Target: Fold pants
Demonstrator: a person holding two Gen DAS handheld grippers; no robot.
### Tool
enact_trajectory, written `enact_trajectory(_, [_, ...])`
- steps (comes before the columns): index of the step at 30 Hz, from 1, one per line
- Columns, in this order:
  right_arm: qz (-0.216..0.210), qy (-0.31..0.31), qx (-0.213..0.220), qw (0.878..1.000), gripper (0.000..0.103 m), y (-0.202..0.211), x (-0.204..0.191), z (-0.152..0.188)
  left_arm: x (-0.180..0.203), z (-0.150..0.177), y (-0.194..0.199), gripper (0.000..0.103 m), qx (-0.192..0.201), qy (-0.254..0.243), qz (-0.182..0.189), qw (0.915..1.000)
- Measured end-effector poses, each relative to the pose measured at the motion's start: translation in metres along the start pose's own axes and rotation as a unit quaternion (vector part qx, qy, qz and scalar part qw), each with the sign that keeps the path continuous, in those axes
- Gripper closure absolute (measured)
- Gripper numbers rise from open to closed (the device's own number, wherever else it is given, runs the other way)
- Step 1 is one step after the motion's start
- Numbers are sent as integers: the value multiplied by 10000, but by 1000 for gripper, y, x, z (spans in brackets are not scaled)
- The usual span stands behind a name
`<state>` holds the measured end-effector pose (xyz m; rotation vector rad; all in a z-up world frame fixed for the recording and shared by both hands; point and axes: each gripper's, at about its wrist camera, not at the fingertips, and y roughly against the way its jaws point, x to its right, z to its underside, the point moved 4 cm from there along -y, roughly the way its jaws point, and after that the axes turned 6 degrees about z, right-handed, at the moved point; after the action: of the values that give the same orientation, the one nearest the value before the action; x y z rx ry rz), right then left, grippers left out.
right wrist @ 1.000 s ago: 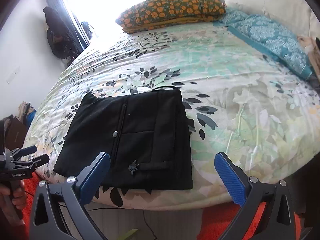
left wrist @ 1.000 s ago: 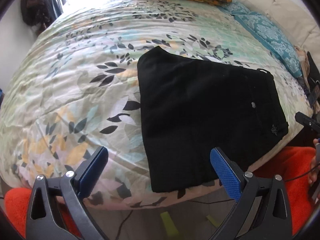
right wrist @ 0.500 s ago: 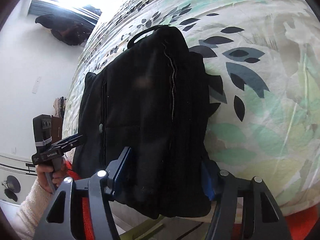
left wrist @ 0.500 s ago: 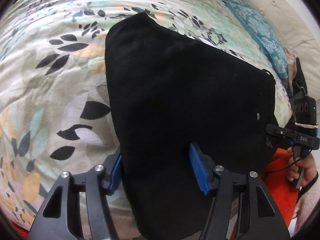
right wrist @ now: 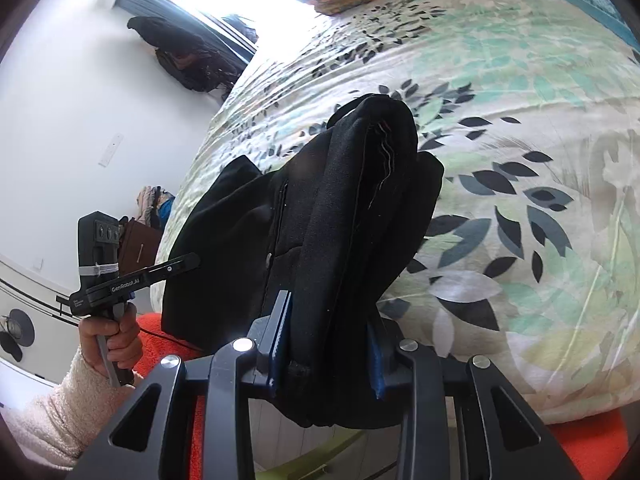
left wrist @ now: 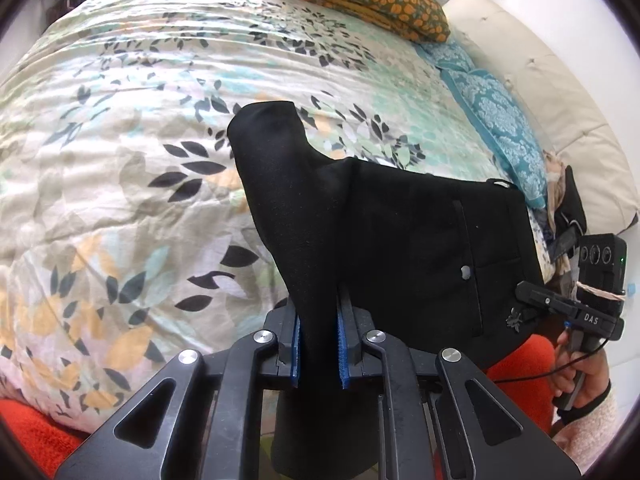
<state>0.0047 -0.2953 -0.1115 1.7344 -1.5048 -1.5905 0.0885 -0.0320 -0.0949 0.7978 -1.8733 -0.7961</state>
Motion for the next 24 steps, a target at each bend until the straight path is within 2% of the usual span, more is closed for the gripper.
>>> enact_trajectory(4, [-198, 168, 36, 9997, 70, -12, -30, -4, -25, -1, 21, 91, 189, 87, -158, 9997])
enact_trajectory(7, [-222, 101, -79, 9997, 70, -37, -30, 1, -42, 12, 6, 89, 57, 35, -523, 9986])
enact_trajectory(8, [-155, 74, -159, 9997, 70, -49, -28, 5, -48, 18, -5, 85, -44, -39, -754, 9971])
enact_trajectory(9, [-65, 40, -284, 9996, 69, -63, -24, 9, -55, 26, -15, 73, -103, -101, -1080, 9940])
enact_trajectory(11, [429, 18, -429, 9982, 58, -83, -12, 19, -63, 35, -22, 55, -33, -209, -1567, 9874])
enact_trajectory(12, [479, -53, -418, 9980, 49, -86, -6, 24, -64, 37, -18, 49, 88, -234, -1713, 9849])
enact_trajectory(13, [514, -144, -352, 9980, 33, -83, -3, 27, -62, 38, -12, 42, 222, -262, -1833, 9825])
enact_trajectory(14, [682, -171, -244, 9972, 21, -75, -1, 29, -58, 37, -3, 25, 375, -307, -1920, 9802])
enact_trajectory(15, [927, -130, -122, 9955, 0, -64, 0, 29, -54, 40, 12, 16, 571, -374, -2025, 9769])
enact_trajectory(16, [1188, -57, 26, 9929, 0, -52, 0, 28, -46, 39, 25, 15, 799, -481, -2153, 9721])
enact_trajectory(19, [2171, 334, 399, 9748, 0, -5, -15, 27, -12, 34, 61, 9, 1297, -942, -2402, 9574])
enact_trajectory(20, [2593, 478, 504, 9633, 0, 9, -23, 26, 2, 34, 72, 4, 1469, -1076, -2482, 9515])
enact_trajectory(22, [3289, 728, 738, 9387, 0, 34, -42, 29, 28, 37, 93, 2, 1839, -1283, -2689, 9367])
enact_trajectory(23, [3499, 794, 825, 9298, 0, 44, -52, 31, 39, 41, 101, 1, 1971, -1354, -2806, 9296])
enact_trajectory(24, [3585, 856, 903, 9252, 0, 52, -63, 34, 46, 44, 106, 1, 1988, -1380, -2887, 9263])
